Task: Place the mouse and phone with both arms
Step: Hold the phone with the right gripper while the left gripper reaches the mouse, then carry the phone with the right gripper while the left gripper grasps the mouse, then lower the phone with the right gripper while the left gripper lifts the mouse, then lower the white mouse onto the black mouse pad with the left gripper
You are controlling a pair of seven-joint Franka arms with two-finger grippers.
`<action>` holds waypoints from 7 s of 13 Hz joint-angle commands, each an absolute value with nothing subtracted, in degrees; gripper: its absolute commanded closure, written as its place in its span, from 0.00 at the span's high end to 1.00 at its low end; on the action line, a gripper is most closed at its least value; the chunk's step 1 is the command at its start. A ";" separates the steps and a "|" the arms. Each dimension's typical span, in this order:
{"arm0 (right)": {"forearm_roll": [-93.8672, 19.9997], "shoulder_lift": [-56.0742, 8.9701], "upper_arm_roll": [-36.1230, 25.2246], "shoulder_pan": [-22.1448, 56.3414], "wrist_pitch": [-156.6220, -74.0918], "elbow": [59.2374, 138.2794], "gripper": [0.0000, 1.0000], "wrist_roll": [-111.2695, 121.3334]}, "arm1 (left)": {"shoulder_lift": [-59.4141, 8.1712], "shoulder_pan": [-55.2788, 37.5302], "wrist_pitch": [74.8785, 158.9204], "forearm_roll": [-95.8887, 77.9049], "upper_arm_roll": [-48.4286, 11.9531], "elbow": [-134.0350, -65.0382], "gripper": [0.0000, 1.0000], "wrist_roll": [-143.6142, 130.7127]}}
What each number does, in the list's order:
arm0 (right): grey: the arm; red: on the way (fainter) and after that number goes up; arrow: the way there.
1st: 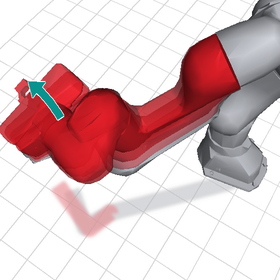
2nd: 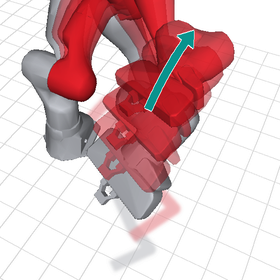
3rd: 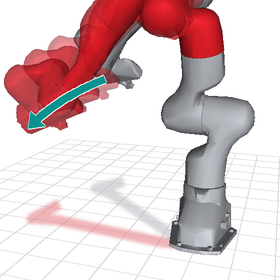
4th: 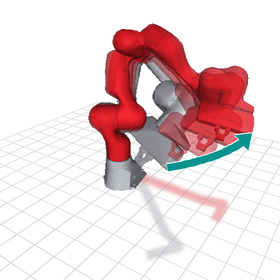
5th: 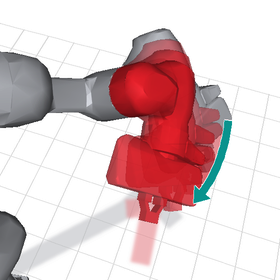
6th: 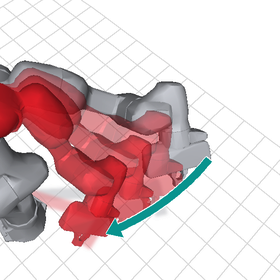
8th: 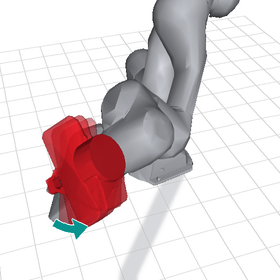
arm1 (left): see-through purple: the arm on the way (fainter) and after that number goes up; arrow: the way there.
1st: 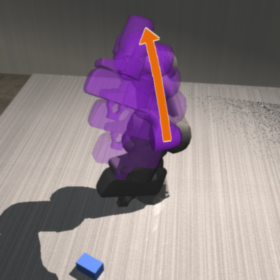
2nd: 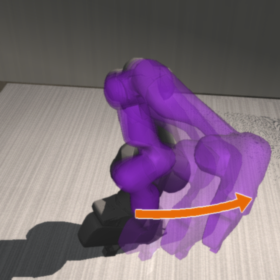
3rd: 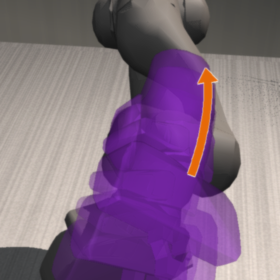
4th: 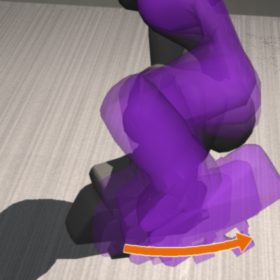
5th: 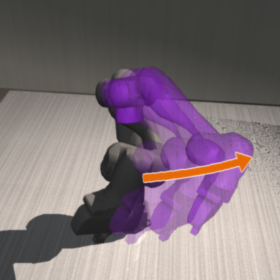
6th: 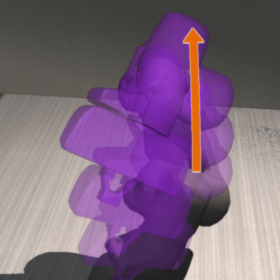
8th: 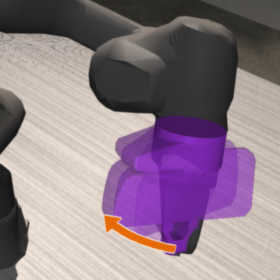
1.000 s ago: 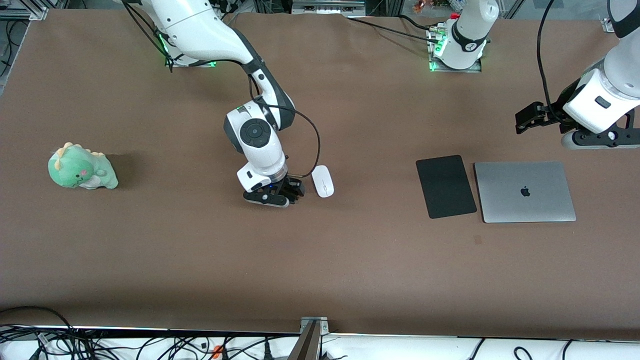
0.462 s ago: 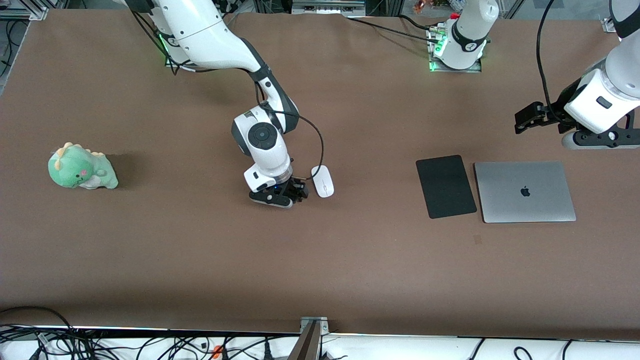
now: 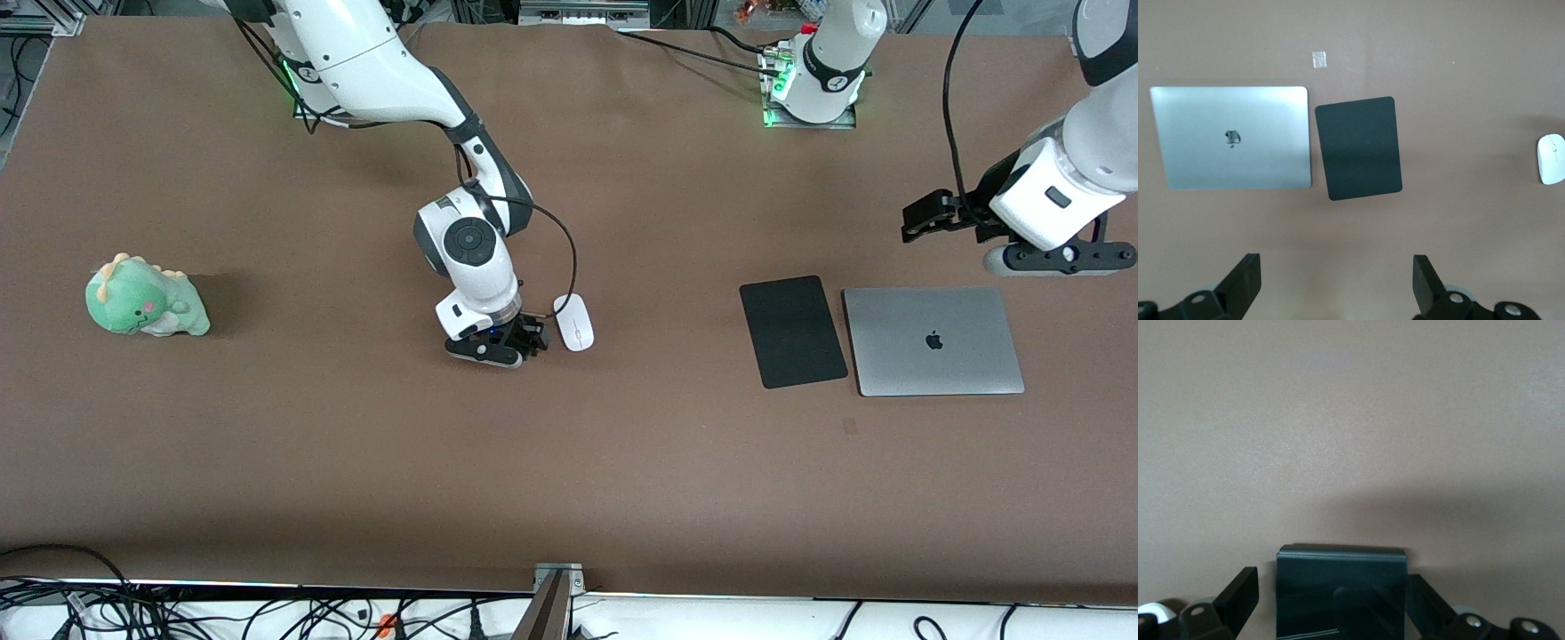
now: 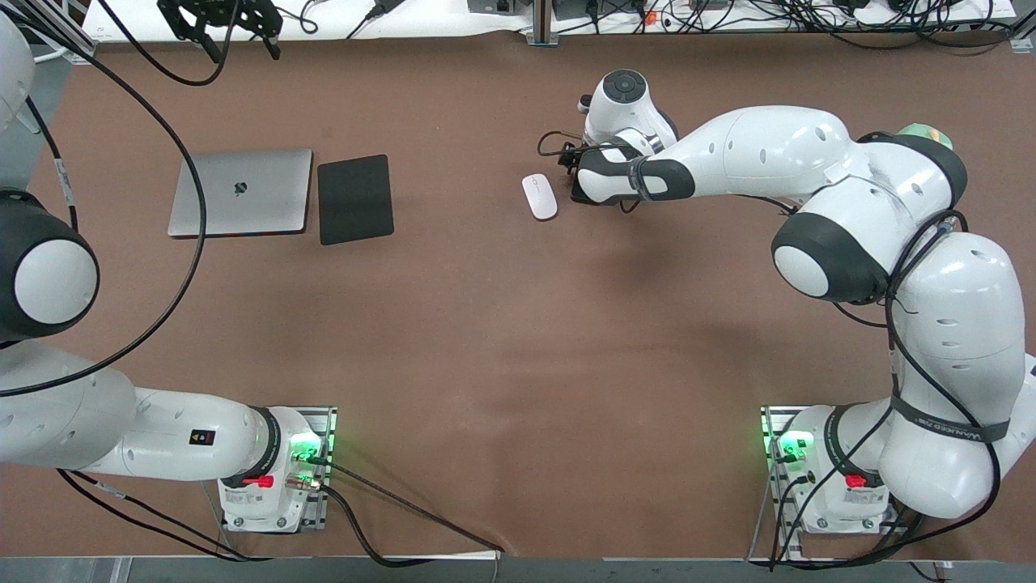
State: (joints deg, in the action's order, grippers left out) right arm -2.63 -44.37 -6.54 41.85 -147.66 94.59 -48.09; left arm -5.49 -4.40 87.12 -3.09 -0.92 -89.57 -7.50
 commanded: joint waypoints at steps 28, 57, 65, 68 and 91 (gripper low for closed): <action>-1.85 -42.98 -7.38 43.07 -150.12 98.79 0.49 -44.92 | -16.43 -11.06 95.52 -10.19 -2.37 -88.24 1.00 -14.22; -6.57 -22.31 -11.07 5.27 -155.91 127.97 0.41 7.73 | -47.01 -41.48 132.52 -3.79 -1.58 -82.45 1.00 -59.05; -8.00 -27.60 -10.64 5.27 -163.92 127.97 0.43 8.26 | -51.59 -42.54 135.07 -1.86 -1.49 -78.84 1.00 -59.41; -8.00 -27.60 -10.63 5.27 -163.74 127.79 1.00 9.05 | -51.86 -42.89 135.18 -0.79 -1.49 -78.93 0.82 -59.33; -6.86 -3.53 -10.99 5.45 -97.65 99.67 1.00 6.95 | -19.07 -15.93 143.88 -0.53 -1.49 -126.20 0.17 -22.09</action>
State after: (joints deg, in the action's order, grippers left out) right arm -6.70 -6.69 -10.75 5.53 -99.78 99.80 7.70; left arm -21.87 -20.12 142.40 -2.14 -0.73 -121.71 -26.28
